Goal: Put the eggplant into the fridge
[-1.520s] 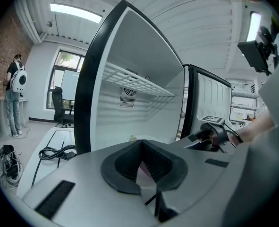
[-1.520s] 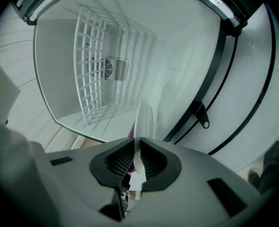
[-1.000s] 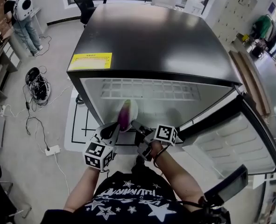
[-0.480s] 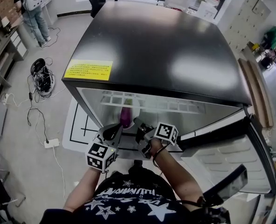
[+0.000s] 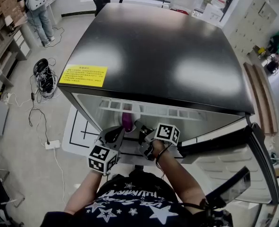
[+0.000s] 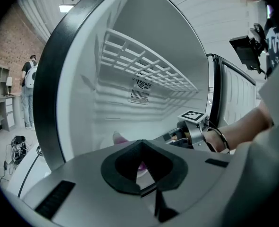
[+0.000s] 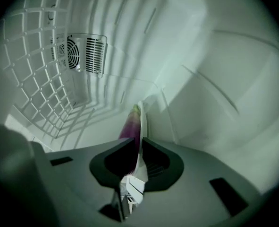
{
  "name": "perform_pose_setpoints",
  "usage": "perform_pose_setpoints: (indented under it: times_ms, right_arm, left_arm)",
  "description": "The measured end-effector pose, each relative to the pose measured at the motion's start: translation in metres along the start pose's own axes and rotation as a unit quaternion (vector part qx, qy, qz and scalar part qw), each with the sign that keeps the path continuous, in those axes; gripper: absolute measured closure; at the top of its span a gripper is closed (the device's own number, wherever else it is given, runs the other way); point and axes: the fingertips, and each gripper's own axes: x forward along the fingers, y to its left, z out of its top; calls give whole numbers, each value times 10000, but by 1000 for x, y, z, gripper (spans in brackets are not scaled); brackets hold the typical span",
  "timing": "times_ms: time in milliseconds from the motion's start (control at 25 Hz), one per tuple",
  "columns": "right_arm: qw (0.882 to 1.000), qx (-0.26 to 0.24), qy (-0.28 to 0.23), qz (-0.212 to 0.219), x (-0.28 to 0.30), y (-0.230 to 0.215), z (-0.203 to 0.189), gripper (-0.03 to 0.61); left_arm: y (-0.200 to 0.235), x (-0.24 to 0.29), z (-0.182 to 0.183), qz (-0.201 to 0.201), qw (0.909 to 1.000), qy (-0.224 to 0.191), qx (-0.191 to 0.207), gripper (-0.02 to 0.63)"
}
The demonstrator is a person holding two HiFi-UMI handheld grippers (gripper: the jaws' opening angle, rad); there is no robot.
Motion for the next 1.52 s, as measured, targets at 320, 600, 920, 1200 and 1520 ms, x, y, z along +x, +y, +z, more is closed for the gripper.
perform_pose_setpoints:
  times_ms: [320, 600, 920, 1200, 1520]
  right_arm:
    - [9968, -597, 358, -389, 1, -1, -5, 541]
    - [9923, -915, 400, -734, -5, -7, -4, 540]
    - [9895, -1004, 159, -1025, -19, -14, 0, 494]
    - [9929, -832, -144, -841, -35, -5, -6, 494]
    - [9959, -480, -712, -295, -53, 15, -37, 495]
  left_arm:
    - [-2, 0, 1, 17, 10000, 6, 15, 604]
    - [-6, -1, 1, -3, 10000, -11, 49, 604]
    - [-10, -7, 0, -87, 9999, -49, 85, 604]
    - [-21, -18, 2, -265, 9996, -40, 118, 604]
    - [-26, -49, -7, -439, 9987, -14, 242, 604]
